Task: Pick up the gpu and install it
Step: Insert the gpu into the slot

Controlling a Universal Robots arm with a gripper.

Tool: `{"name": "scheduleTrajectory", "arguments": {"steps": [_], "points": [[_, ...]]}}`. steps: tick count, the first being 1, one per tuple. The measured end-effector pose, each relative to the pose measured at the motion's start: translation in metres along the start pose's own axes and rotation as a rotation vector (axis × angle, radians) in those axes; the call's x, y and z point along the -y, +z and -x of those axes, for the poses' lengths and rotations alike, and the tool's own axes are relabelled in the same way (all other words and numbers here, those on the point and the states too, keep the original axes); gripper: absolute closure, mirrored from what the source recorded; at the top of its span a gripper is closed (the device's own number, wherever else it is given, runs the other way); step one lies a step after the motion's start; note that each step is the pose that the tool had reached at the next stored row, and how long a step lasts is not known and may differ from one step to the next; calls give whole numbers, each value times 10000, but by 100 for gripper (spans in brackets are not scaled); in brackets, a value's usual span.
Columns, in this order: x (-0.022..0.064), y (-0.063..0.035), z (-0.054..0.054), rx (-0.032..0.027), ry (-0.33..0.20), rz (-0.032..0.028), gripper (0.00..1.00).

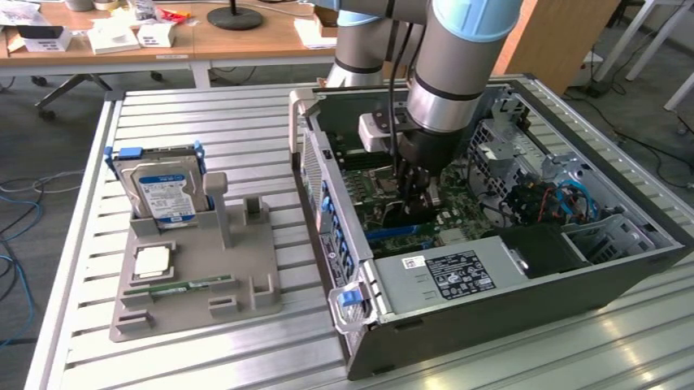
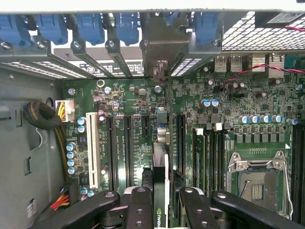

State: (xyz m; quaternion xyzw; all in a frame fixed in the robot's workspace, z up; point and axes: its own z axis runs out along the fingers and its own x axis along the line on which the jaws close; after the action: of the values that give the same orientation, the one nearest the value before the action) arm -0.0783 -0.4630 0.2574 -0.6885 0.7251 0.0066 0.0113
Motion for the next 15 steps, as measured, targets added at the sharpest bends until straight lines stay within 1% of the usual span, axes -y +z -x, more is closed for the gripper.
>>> {"name": "scheduleTrajectory", "arguments": {"steps": [15], "points": [[0,28,0,3,1,-1,74]]}}
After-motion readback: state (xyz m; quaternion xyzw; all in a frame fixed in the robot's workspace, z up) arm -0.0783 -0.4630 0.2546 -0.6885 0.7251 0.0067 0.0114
